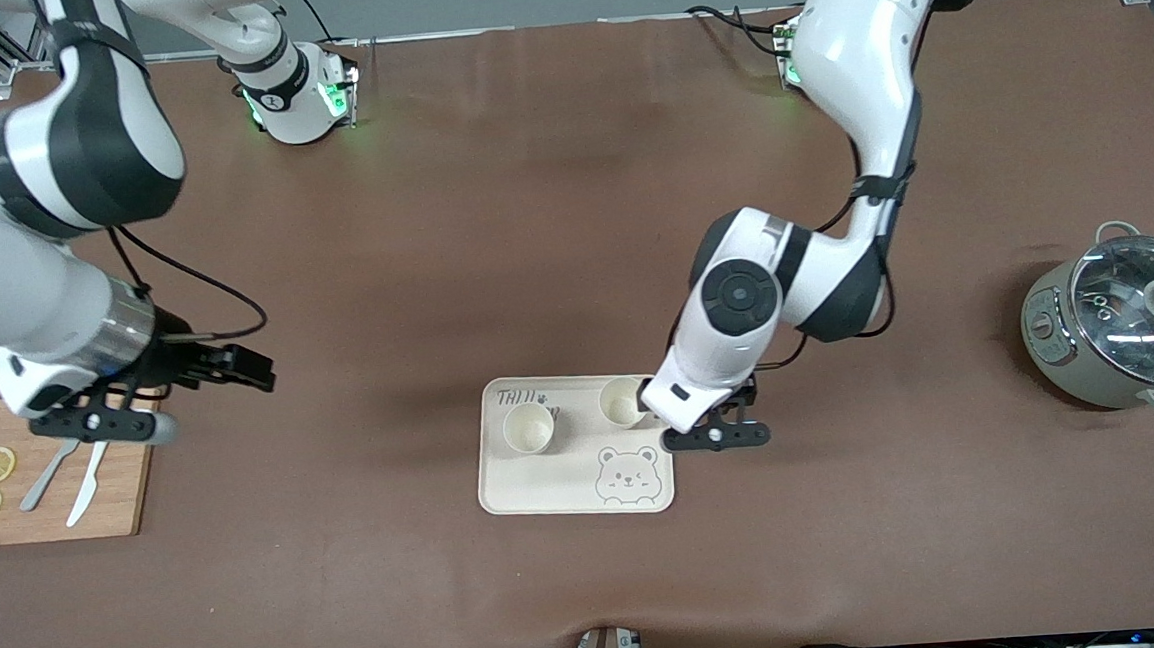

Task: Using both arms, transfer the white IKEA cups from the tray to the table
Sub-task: 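Lower the left gripper around one cup while the right gripper approaches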

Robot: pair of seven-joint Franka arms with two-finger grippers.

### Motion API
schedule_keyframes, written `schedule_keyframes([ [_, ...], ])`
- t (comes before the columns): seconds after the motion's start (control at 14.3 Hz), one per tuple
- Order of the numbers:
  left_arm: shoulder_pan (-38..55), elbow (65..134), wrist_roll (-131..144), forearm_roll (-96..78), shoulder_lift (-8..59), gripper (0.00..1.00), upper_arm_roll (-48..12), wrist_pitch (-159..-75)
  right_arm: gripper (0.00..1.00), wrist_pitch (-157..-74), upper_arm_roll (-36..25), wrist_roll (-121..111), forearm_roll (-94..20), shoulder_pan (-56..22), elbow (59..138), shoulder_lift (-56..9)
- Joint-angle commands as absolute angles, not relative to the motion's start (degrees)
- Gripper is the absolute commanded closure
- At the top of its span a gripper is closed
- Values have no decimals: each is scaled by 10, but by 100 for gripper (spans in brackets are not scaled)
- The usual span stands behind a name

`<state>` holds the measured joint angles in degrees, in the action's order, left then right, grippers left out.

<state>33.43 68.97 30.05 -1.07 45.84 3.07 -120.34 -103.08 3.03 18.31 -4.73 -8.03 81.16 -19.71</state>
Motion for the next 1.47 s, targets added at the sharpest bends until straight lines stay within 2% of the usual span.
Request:
schedule_keyframes([
  [0.0, 345, 666, 316, -20, 482, 0, 40, -1223, 0, -1062, 27, 204, -58, -99, 809, -224],
  [0.42, 373, 669, 358, -20, 513, 0, 40, -1272, 0, -1128, 27, 260, -55, -146, 809, -273],
  [0.98, 384, 686, 380, -16, 512, 0, 41, -1276, 0, -1207, 25, 355, -45, -217, 805, -343],
  [1.4, 382, 738, 382, -14, 499, 0, 42, -1309, 0, -1252, 23, 369, -40, -249, 803, -373],
])
